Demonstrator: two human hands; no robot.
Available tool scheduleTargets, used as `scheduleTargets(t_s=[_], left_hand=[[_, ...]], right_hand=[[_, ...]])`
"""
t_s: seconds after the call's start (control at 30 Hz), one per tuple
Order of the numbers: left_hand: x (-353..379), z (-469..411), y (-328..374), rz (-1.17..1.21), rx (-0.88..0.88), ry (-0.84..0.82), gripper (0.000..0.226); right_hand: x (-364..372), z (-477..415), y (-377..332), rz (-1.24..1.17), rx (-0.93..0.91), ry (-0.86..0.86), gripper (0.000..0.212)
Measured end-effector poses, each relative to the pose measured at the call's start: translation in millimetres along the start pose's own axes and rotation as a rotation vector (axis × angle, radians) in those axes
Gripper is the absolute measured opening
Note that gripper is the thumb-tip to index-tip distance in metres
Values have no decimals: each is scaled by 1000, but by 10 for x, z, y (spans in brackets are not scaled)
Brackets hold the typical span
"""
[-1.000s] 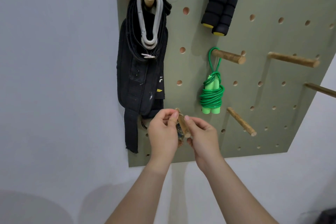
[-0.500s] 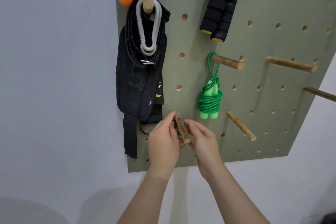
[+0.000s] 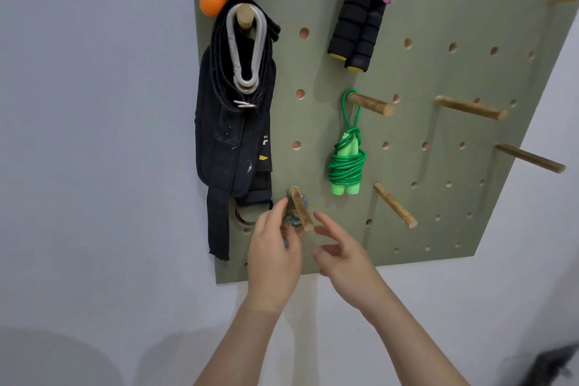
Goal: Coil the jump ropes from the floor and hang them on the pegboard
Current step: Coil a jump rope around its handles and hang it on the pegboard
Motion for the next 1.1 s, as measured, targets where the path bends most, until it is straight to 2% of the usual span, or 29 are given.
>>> scheduleTargets(t_s=[0.1,0.17,0.27,0.43,0.57,0.67,0.8,0.87,0.9,1.0,1.1], left_hand=[[-225,169,46,70,-50,16,31],[-353,266,57,150,-149,-15,28],[-400,531,128,268,-246,-131,31],[-263,1292,357,256,-191,-396,38],[-20,2015,419,124,-197,-558,42],[167,2566,410,-22,-132,-654,30],[439,3410,245,-170,-147,-783,23],[564,3856,60,-250,-132,-839,24],[631,4076,-53,-299,-104,-882,25],[789,4675,-440,-368,-133,-1011,30],[869,5191,-862,-389,-211,-1103,31]], right_hand=[[-230,313,16,-40,97,-4,41],[-387,543,21,-48,145,-8,33],[-611,899,56,-37,185,-2,27],[-990,1602,261,-34,255,15,30],[-1231,2254,526,247,278,-13,30],[-1266,2746,730,502,251,-166,25],[-1301,3473,1154,752,245,-360,29],[-1313,3897,1470,673,364,-420,28],[-1317,4115,1644,547,458,-407,25],[-1332,4760,2067,81,758,-213,21],[-1315,5357,2377,-134,977,2,24]])
Point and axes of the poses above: each hand's wrist, its own z-axis away from the middle knuckle, its own x-axis out of the palm, y = z × x, the point moved 5 cm from there along -z, towards the middle knuckle, and after that the axes turned 7 degrees about -x, right-handed, at the moved point
